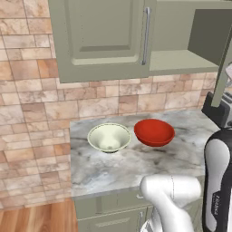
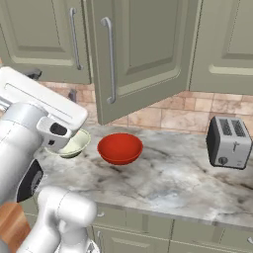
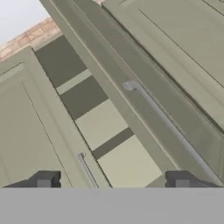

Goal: Open the cabinet. Pick the bowls from the counter and place them in the cabinet. Then close the cabinet.

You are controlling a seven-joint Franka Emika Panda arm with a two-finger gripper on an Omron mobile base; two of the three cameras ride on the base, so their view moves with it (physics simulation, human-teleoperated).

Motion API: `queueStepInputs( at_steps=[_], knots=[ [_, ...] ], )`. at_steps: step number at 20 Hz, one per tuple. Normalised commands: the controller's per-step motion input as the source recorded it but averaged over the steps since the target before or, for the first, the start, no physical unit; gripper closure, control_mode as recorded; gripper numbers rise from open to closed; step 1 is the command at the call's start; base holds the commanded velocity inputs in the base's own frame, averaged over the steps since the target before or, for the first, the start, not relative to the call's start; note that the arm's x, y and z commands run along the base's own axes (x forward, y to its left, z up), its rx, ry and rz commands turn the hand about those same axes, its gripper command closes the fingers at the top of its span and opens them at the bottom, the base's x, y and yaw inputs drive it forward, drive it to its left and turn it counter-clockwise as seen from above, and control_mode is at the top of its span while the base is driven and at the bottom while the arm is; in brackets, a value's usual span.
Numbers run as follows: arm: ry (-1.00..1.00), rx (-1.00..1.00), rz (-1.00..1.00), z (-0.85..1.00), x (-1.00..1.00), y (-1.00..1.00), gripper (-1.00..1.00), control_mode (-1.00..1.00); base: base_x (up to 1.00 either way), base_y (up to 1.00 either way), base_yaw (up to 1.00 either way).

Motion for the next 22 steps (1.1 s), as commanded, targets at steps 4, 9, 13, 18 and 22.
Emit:
queueStepInputs(
  at_steps=[4, 9, 13, 18, 22],
  knots=[
    [-0.1, 0.0, -0.18, -0.01, 0.35, 0.6, -1.0, -1.0, 0.0, 0.0, 0.0],
    [0.0, -0.02, -0.12, -0.18, 0.76, 0.17, -1.0, -1.0, 0.0, 0.0, 0.0],
    [0.0, -0.02, -0.09, -0.32, 0.69, -0.11, -1.0, -1.0, 0.0, 0.0, 0.0],
    [0.0, -0.02, -0.17, -0.15, 0.52, -0.26, -1.0, -1.0, 0.0, 0.0, 0.0],
    [0.0, 0.0, -0.18, -0.06, 0.46, -0.23, -1.0, -1.0, 0.0, 0.0, 0.0]
  ],
)
